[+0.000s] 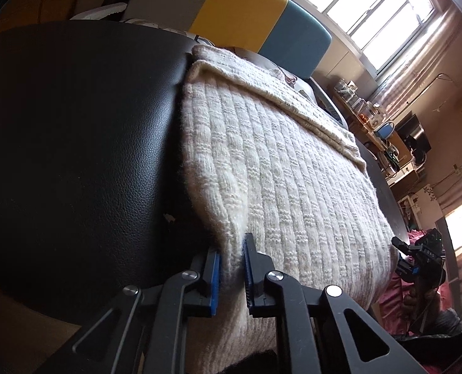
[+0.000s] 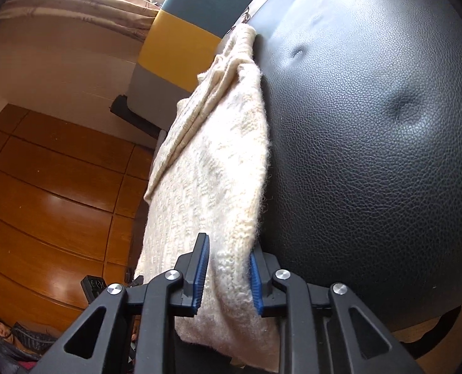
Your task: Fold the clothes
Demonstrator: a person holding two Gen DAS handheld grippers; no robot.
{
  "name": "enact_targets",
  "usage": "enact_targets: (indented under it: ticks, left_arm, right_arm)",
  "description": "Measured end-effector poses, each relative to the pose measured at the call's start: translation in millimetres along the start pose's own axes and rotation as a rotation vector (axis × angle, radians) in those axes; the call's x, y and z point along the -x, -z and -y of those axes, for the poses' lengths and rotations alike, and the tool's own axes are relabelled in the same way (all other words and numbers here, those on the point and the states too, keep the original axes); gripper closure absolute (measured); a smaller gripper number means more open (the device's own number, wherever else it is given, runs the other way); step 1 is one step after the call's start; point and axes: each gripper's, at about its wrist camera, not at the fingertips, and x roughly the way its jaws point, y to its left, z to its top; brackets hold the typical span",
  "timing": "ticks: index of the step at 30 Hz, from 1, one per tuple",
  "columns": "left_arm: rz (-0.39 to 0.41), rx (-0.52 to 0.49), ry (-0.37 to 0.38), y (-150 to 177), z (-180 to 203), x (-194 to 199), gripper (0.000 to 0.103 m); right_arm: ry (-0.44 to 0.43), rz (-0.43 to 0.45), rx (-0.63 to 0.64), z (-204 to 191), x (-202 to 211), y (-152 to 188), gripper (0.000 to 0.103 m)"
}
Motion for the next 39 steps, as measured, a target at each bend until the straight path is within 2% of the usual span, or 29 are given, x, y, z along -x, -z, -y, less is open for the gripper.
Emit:
enact_targets:
  ticks: [3, 7, 10, 16, 20, 26, 27, 29, 34, 39]
  left_arm:
    - [0.001, -0.003, -0.005, 0, 1, -1, 0.089]
    - [0.001, -0.009, -0.017, 0, 2, -2, 0.090]
    - [0.003, 0.034, 0.007, -1, -4, -3, 0.090]
    - [0.035, -0.024, -0.034, 3, 5, -3, 0.088]
    - [0.020, 0.013, -0.009, 1, 0, -4, 0.086]
    - [0.031, 0.033, 0.002, 3, -4, -1, 0.092]
    - [0.027, 0.032, 0.004, 3, -3, 0, 0.093]
    - [0.018, 0.028, 0.008, 4, -3, 2, 0.093]
    - [0.002, 0.026, 0.024, 4, -9, 2, 0.093]
    - [-0.008, -0.005, 0.018, -4, -5, -3, 0.091]
  right_arm:
    - [0.018, -0.053, -0.010, -3, -3, -3, 0.079]
    - [-0.019, -0.080, -0.117, 7, -4, -6, 0.079]
    - [-0.009, -0.079, -0.041, 2, -4, -3, 0.080]
    - [-0.025, -0.058, -0.046, 1, -5, 3, 0.079]
    - [-0.024, -0.010, -0.033, -8, -15, 11, 0.079]
    - [-0.005, -0.077, -0.058, -10, -22, 6, 0.085]
    - [0.008, -0.080, -0.054, -13, -23, 7, 0.088]
    - [0.038, -0.083, -0.041, -20, -22, 8, 0.088]
    - [0.043, -0.109, 0.016, -21, -36, 9, 0.091]
    - [0.022, -0.071, 0.042, -24, -39, 17, 0.088]
